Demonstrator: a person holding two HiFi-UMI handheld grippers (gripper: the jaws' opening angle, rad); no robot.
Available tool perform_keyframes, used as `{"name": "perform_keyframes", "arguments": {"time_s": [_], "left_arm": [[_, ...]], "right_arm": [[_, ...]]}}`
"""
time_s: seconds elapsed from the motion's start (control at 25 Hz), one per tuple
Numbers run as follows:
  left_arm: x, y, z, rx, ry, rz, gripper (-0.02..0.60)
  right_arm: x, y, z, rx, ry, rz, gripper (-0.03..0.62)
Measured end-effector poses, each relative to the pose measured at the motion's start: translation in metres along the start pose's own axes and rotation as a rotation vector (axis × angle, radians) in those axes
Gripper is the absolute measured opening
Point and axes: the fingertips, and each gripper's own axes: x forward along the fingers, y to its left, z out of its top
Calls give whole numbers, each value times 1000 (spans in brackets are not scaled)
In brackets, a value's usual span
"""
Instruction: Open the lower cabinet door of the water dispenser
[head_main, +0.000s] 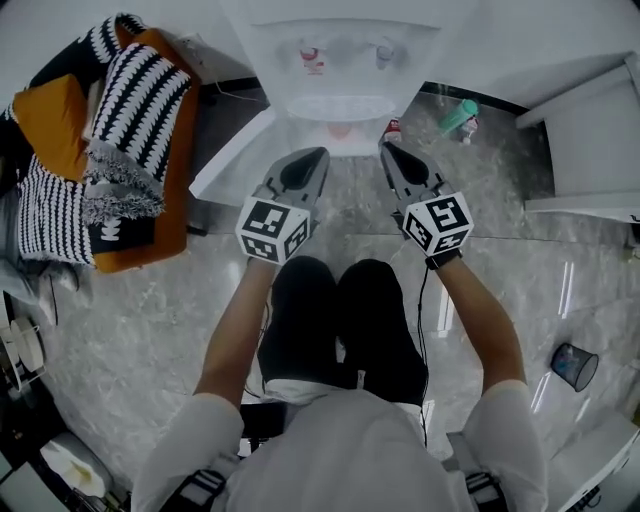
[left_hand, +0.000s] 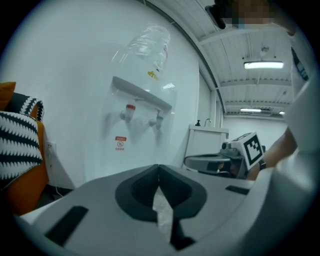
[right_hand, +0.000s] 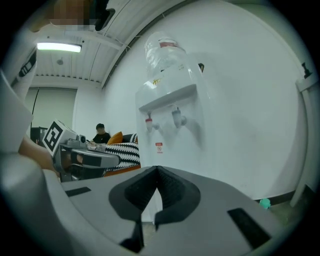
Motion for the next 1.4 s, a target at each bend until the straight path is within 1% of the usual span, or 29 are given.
{"name": "perform_keyframes", "arguments": {"time_s": [0.16,0.28,0.48,0.6,0.76,0.92,1.04,1.16,1.28,1.4], "left_arm": [[-26,-6,48,-14,13,36,14],[-49,-14,91,-12,34,55,14],[-80,-30,178,-4,33,72,14],[-100,-44,228,-6,34,88,14],[-125,-55,294,-27,18,130,14],[-152,-57,349,-59,-4,192,14],[-178,-59,380,-78,-21,233,14],[-200,-67,402,-90,-42,261,14],[-216,-79,420,-71,-53,275,14],[-232,-90,434,-34,-60,310,14]], "right_arm": [[-18,11,54,32,1,-41,8],[-34,27,98,43,9,-53,8],[-56,48,187,47,-2,-71,8],[-76,64,239,23,-1,-85,8],[-100,82,306,8,-16,-107,8],[-124,89,361,6,-27,-151,8],[-143,88,394,-8,-28,-202,8],[-162,81,420,-26,4,-290,8],[-184,80,446,3,-16,-364,8],[-205,88,467,16,-50,-392,8]]}}
